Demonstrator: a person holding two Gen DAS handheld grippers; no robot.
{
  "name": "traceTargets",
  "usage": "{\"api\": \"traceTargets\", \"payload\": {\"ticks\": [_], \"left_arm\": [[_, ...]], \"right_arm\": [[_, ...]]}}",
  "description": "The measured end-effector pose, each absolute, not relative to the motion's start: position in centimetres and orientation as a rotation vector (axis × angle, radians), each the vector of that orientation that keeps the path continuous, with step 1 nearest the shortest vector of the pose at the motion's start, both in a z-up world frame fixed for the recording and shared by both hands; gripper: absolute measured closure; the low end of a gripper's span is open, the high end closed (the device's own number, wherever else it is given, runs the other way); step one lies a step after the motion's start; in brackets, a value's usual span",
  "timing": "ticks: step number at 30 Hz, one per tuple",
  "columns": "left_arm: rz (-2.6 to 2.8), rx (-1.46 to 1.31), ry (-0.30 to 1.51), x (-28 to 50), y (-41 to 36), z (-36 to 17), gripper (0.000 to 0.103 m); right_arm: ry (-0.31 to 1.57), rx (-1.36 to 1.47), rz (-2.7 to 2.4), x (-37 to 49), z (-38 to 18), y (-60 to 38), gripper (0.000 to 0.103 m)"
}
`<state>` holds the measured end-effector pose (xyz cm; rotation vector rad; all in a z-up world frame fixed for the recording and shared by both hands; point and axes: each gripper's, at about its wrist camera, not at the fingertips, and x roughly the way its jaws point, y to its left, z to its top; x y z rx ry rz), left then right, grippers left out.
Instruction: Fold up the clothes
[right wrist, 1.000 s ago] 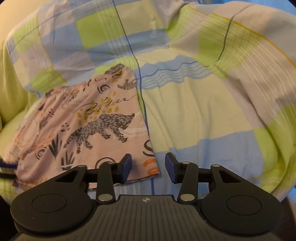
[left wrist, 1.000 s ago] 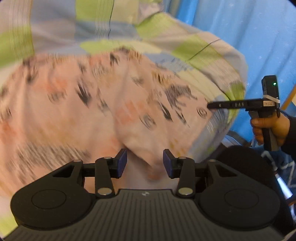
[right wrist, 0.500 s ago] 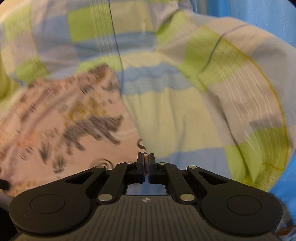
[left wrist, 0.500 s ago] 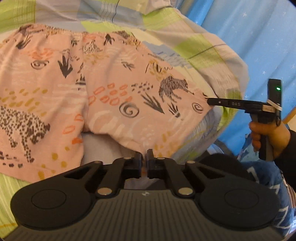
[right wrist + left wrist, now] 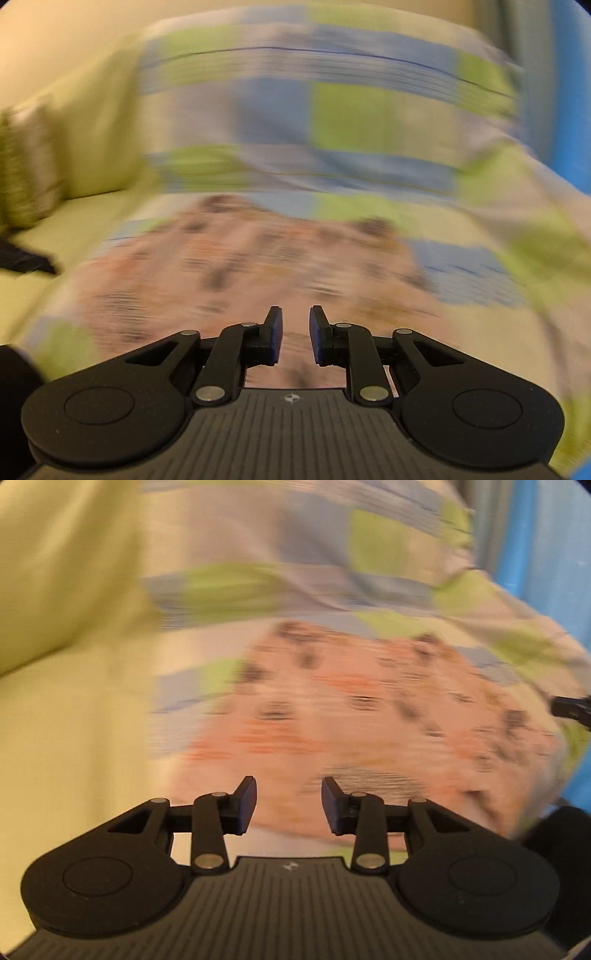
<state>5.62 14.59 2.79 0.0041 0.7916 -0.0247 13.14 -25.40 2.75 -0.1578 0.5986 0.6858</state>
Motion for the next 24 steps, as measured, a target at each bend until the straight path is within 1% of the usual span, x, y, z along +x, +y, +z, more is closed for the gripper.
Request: {"api": "traceTargets", "payload": {"ticks": [2,4,7,10,12,14,16,17,21,24], "left_arm": [[0.01,0.024,0.793,5.0,16.8,3.3,0.063],[0.013,0.011,0.807,4.9,18.7,3.3,0.058],[-0.009,0.021,0.812,5.4,20.5,2.2,0.055],[-0.073,0.012,0.813,7.4,21.5,0.4,0.055],[-0.126,0.014,0.822,9.3,21.6,-1.1,0.055],[-0.171,0.056,0.837,11.2,21.2,-2.3,0.057],[-0.213,0.135,0.861,12.7,20.4,-3.2,0.059],[-0.231,0.165,0.884,13.2,20.0,-3.5,0.06],[-0.255,0.186,1.005,14.7,20.0,-3.5,0.059],[-0.245,0.193,1.134,15.4,20.1,-1.9,0.06]], "right_arm": [[0.595,-0.179,0.777,12.4,2.7,-21.6,0.08],[0.601,-0.208,0.839,11.7,2.4,-17.7,0.073],[0.621,-0.282,0.929,11.2,1.2,-12.2,0.071],[0.661,-0.366,0.992,12.2,-0.8,-7.7,0.07],[0.727,-0.388,1.014,14.0,-2.2,-5.8,0.069],[0.775,-0.417,1.045,15.9,-3.2,-4.8,0.067],[0.806,-0.46,1.033,16.7,-3.7,-5.0,0.061],[0.83,-0.476,1.022,17.1,-3.8,-5.0,0.061],[1.06,-0.375,0.957,17.7,-3.9,-6.9,0.06],[1.257,-0.288,0.872,17.6,-2.9,-8.1,0.06]]}}
